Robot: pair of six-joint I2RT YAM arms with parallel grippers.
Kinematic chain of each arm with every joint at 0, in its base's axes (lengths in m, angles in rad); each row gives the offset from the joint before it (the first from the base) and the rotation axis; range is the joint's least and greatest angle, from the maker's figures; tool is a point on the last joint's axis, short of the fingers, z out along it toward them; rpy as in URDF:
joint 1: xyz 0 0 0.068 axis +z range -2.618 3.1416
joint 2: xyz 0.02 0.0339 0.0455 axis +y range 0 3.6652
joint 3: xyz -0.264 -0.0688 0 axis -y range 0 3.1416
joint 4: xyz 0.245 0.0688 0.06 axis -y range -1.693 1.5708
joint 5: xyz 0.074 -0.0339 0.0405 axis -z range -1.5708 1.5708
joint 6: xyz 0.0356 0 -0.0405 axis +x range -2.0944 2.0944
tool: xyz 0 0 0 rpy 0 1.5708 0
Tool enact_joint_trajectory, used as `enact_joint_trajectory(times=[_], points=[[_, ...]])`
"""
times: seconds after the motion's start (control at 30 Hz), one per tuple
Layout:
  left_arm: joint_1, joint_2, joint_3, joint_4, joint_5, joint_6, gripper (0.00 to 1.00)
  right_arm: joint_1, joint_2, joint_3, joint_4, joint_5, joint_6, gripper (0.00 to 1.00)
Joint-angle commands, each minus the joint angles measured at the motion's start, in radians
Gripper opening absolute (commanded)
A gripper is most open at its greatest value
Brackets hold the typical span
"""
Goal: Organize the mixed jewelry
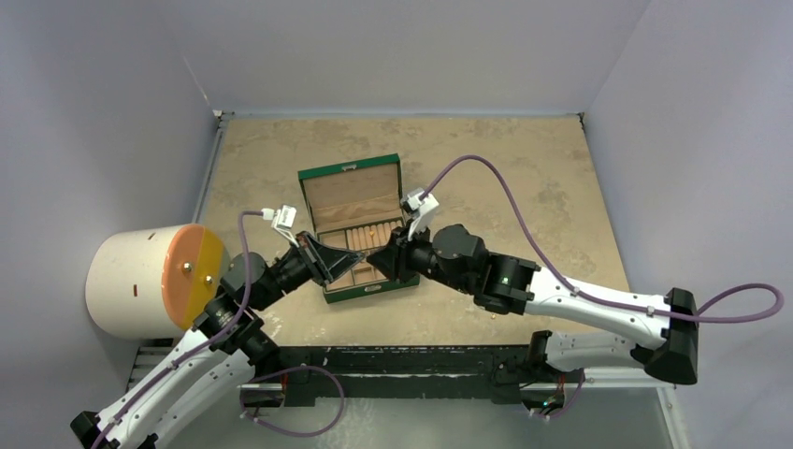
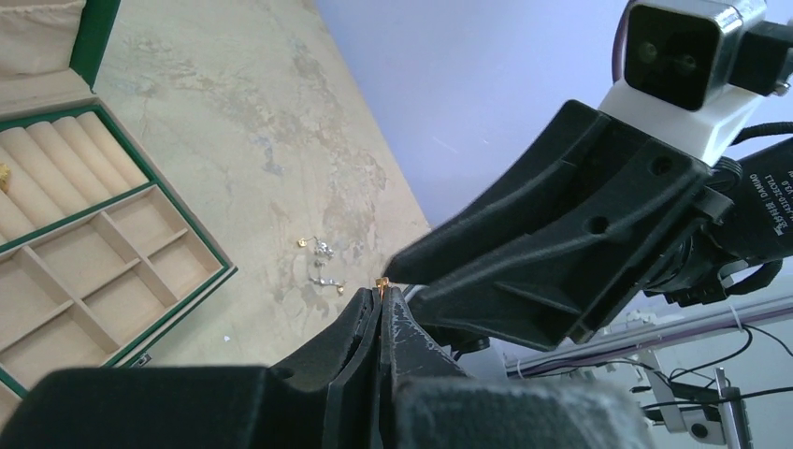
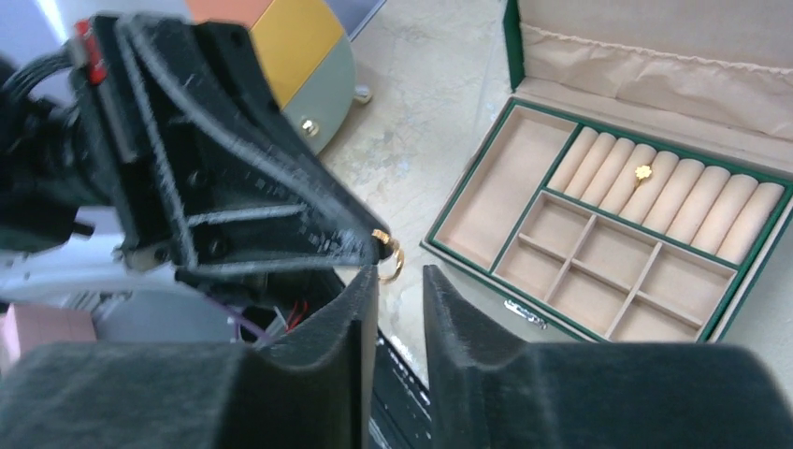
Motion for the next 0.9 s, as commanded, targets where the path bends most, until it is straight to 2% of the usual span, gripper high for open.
enact_joint_trajectory(times=[0.0,0.37,0.57,0.73,0.87], points=[[0.003,-0.01,0.012,0.048,0.032,0.02,0.0,0.01,-0.105,-0.033,0.044,-0.112,-0.037,0.3],[0.002,0.013,0.084,0.051,0.185,0.096,0.0,-0.007,-0.281,-0.07,-0.02,-0.236,-0.105,0.34],[0.001,0.064,0.143,0.06,0.331,0.129,0.0,-0.086,-0.262,-0.059,-0.012,-0.45,-0.103,0.35],[0.002,0.086,0.176,0.059,0.424,0.145,0.0,-0.218,-0.255,-0.108,0.109,-0.694,-0.025,0.36],[0.002,0.086,0.191,0.044,0.46,0.156,0.0,-0.238,-0.228,-0.116,0.167,-0.807,0.008,0.36]])
